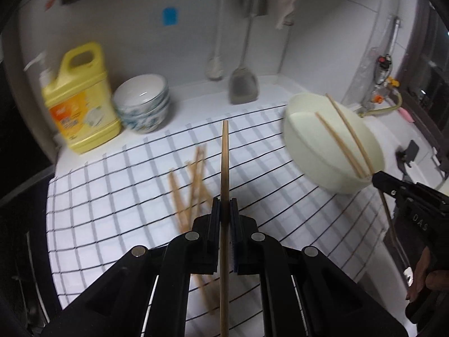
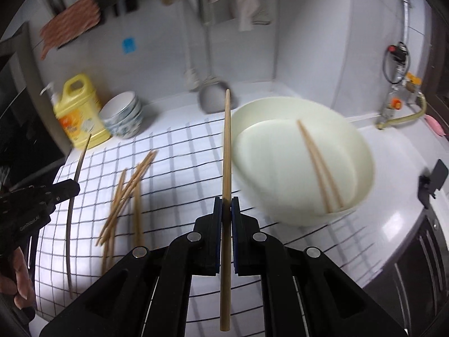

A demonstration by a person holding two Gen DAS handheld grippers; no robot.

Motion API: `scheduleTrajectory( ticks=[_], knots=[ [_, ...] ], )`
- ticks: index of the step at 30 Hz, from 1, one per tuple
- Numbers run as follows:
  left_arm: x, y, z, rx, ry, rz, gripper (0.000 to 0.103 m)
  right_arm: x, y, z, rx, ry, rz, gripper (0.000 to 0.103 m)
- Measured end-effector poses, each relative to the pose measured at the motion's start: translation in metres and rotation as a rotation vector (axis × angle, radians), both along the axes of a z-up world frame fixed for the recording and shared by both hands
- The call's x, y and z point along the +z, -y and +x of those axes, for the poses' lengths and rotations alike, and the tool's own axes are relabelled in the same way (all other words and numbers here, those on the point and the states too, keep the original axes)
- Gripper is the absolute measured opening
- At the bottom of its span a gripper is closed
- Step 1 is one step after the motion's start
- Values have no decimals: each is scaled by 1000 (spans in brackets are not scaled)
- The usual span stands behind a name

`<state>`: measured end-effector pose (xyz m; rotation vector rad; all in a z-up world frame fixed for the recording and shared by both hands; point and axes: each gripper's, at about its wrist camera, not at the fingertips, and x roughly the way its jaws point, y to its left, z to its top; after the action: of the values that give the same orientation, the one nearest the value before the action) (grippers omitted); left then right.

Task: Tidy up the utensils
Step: 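Lift the chopstick with the right tool and carry it over the basin, then open the right tool to drop the chopstick into the basin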

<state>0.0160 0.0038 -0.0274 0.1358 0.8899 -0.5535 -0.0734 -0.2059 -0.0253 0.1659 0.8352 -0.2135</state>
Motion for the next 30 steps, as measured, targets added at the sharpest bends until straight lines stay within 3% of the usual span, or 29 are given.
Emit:
scheduleTrajectory(
  ticks=[6,16,30],
  knots=[
    [19,79,7,-69,34,-46,7,10,51,8,-10,17,-12,6],
    [29,201,44,-50,26,-57,7,-2,158,53,8,1,44,6],
    [-23,286,75,-14,-105,-9,7,-56,204,93,65,-118,150,6]
  ],
)
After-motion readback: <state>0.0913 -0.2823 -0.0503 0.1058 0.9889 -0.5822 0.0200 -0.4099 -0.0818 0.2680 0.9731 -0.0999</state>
